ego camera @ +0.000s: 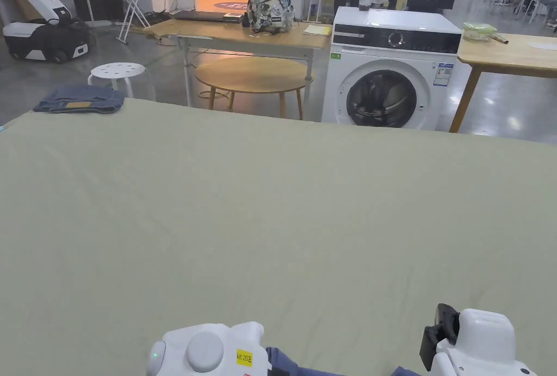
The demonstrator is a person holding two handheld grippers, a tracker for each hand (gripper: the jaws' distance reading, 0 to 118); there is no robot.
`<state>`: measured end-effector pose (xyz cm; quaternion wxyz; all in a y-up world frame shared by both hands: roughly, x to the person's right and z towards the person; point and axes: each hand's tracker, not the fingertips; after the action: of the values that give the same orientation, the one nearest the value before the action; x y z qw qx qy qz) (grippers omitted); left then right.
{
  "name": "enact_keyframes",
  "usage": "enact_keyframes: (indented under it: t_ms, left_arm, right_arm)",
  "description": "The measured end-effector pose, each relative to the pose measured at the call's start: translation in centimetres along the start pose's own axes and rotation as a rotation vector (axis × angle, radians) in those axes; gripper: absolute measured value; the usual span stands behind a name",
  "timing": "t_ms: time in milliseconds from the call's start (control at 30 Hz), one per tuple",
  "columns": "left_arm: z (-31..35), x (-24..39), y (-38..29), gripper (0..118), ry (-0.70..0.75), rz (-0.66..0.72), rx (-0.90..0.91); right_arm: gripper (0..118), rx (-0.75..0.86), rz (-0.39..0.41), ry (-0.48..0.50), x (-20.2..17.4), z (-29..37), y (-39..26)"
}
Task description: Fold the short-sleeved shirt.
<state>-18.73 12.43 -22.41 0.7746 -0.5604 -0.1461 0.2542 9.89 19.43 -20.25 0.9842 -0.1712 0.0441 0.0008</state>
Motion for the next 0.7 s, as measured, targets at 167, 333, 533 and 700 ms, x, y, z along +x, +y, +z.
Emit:
enact_keyframes:
  t_ms: [167,333,533,700]
  left_arm:
    - [1.7,0.5,0.1,50,-0.106,0.023,0.01]
    - [4.8,0.5,0.6,50,-0.207,0.024,0.051]
    - [7.2,0.6,0.6,17,-0.162,-0.041,0.104]
    - [4.8,-0.8,0.6,9,-0.008,-0.07,0.053]
  right_arm:
    - [0,-0.005,0.004,-0.001,0.1,0.1,-0.1]
    - [0,-0.002,0.004,-0.001,0.3,0.3,0.0]
    - [0,-0.007,-0.006,-0.002,0.5,0.4,-0.1]
    - [0,-0.011,-0.011,-0.004,0.7,0.5,-0.4]
